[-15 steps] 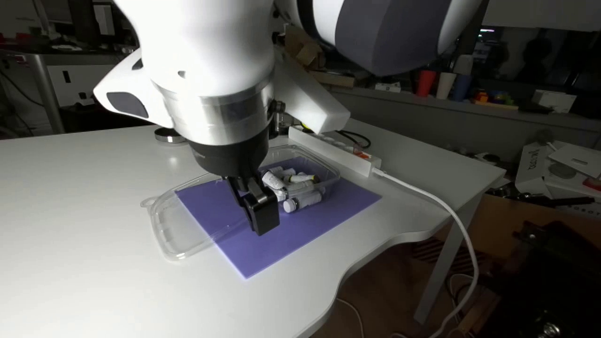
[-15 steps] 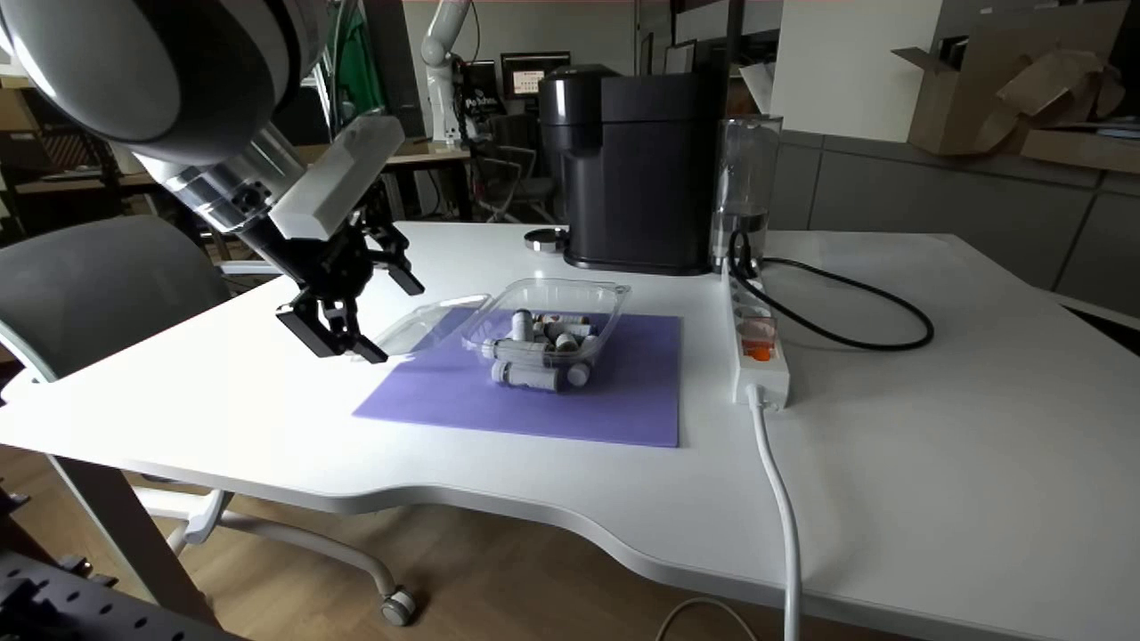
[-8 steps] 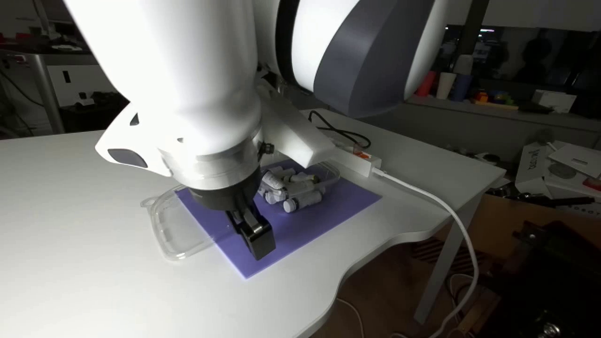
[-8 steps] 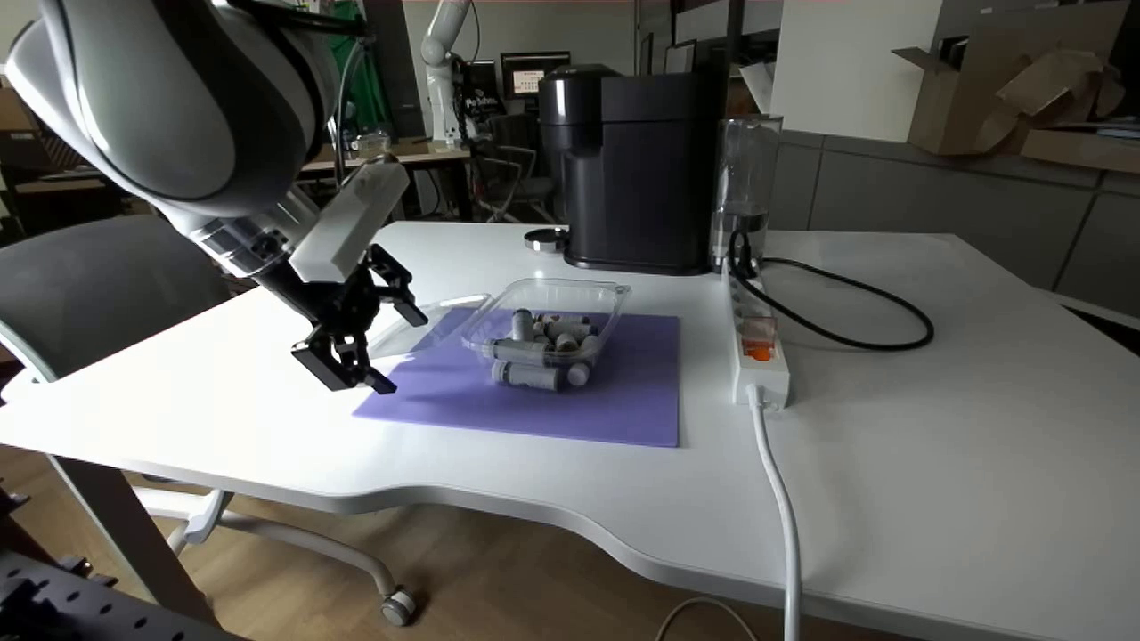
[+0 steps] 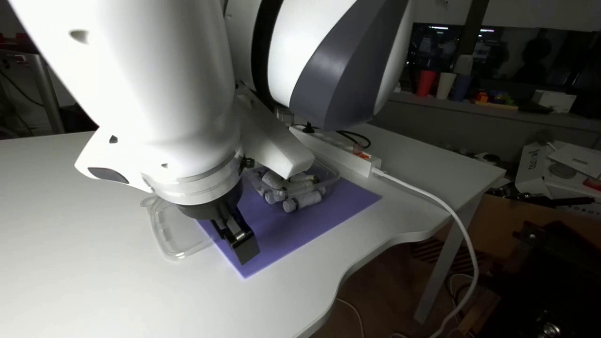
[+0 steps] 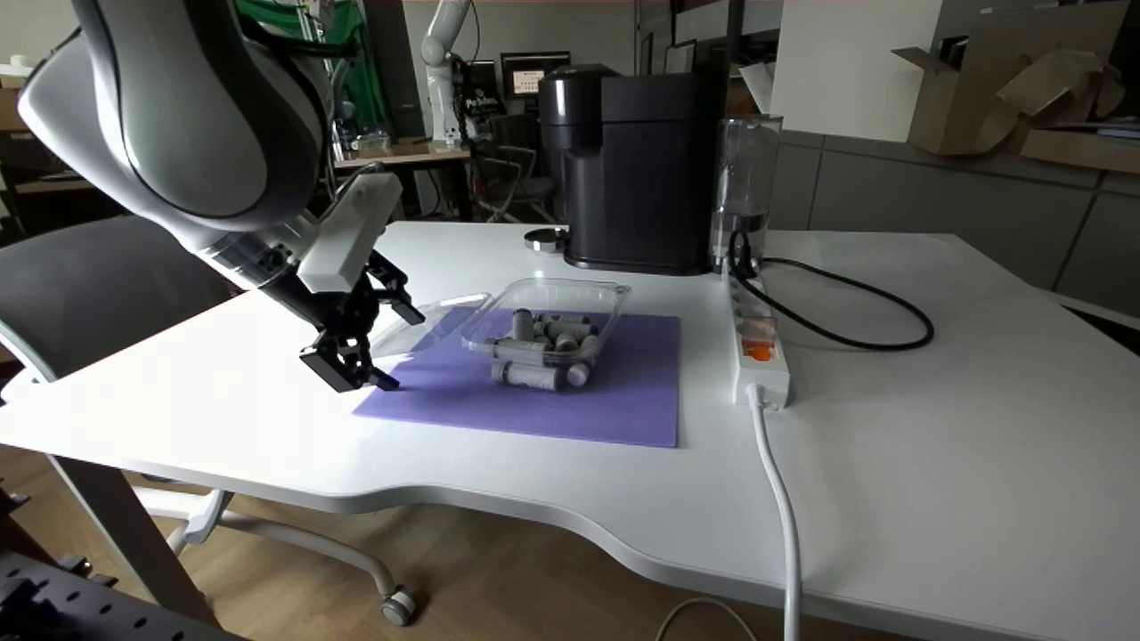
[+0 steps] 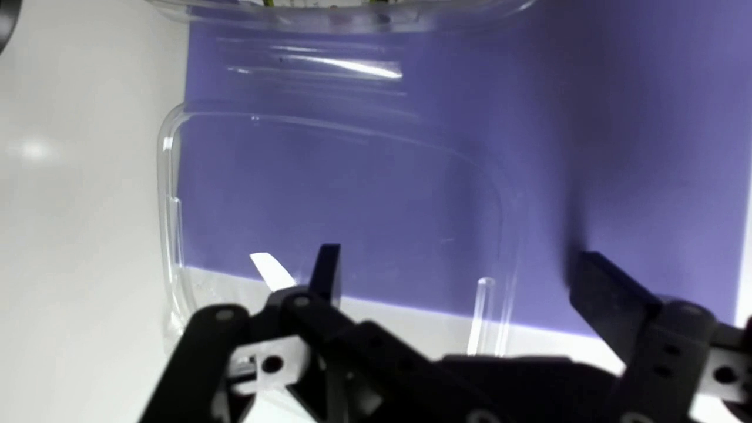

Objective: Close the lid of the bowl

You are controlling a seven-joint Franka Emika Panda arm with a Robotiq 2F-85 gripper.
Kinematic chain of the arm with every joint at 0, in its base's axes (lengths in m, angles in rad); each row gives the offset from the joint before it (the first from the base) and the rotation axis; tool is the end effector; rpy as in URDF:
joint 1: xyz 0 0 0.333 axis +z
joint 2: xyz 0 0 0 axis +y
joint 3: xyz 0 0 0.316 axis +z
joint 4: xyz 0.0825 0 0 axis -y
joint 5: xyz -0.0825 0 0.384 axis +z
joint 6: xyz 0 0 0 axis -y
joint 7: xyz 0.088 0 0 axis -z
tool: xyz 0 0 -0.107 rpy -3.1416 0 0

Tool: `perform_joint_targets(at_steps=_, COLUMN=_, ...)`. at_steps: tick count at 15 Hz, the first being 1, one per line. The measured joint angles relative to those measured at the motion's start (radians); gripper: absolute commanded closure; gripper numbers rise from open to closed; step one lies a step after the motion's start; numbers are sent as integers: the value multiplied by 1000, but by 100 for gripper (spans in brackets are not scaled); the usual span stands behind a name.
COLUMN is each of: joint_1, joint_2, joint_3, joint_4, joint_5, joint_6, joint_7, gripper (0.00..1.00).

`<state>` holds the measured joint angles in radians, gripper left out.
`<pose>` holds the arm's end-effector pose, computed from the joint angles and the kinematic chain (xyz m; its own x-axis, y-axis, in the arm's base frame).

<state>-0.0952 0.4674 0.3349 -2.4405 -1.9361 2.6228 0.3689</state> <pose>0.3938 0.1399 0.1038 -0.0326 0.9536 -0.2994 0.8910 0.1635 0.4235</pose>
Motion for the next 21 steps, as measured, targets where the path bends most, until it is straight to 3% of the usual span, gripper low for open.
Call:
perform_joint_targets(at_steps=9, joint_1=103, joint_2=13, joint_3=-19, joint_4=40, joint_5=-117, joint_6=-86, joint_7=182, gripper=0)
perform_joint_targets(at_steps=21, joint_1=113, joint_2=2, joint_3=-19, joint_4=49, joint_5=-165, joint_6=-206, joint_7=320, gripper=0)
